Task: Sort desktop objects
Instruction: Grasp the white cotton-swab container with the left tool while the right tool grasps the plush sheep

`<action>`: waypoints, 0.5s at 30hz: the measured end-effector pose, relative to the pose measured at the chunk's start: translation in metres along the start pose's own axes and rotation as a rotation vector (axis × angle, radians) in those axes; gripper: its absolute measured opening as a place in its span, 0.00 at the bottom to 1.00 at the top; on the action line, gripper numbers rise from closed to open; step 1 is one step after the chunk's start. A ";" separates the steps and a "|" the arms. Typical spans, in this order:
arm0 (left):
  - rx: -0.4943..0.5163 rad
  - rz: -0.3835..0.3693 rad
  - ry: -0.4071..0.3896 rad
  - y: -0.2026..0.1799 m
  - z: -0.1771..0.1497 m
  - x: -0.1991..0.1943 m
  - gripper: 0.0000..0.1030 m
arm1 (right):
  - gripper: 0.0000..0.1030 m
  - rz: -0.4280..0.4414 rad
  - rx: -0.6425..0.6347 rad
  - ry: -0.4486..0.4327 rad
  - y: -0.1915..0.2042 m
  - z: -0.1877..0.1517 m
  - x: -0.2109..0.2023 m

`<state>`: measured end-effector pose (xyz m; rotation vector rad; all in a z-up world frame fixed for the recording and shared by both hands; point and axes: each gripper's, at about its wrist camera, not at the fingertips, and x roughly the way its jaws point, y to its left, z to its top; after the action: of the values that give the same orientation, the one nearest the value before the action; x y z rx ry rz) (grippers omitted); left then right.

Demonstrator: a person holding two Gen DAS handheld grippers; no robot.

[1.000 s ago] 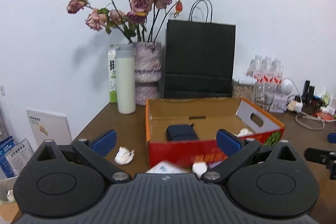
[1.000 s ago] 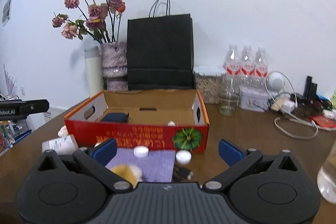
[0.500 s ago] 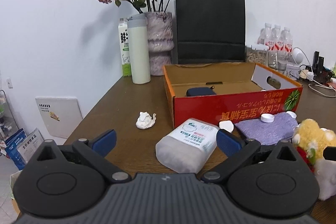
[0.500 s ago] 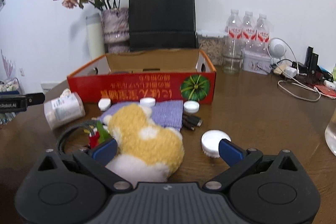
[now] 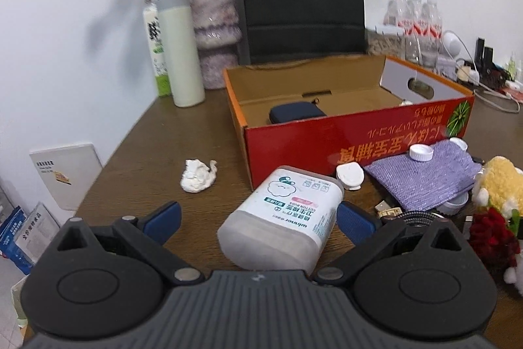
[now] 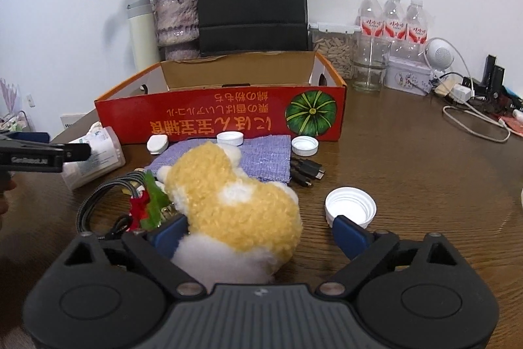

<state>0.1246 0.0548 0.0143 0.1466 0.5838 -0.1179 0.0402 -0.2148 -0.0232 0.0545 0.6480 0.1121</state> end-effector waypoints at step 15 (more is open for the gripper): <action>-0.045 -0.048 0.076 0.002 -0.008 0.034 1.00 | 0.71 0.106 0.027 0.009 -0.005 -0.004 0.010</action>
<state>0.1488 0.0556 -0.0106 0.0940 0.6655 -0.1460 0.0456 -0.2180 -0.0329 0.1148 0.6560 0.2054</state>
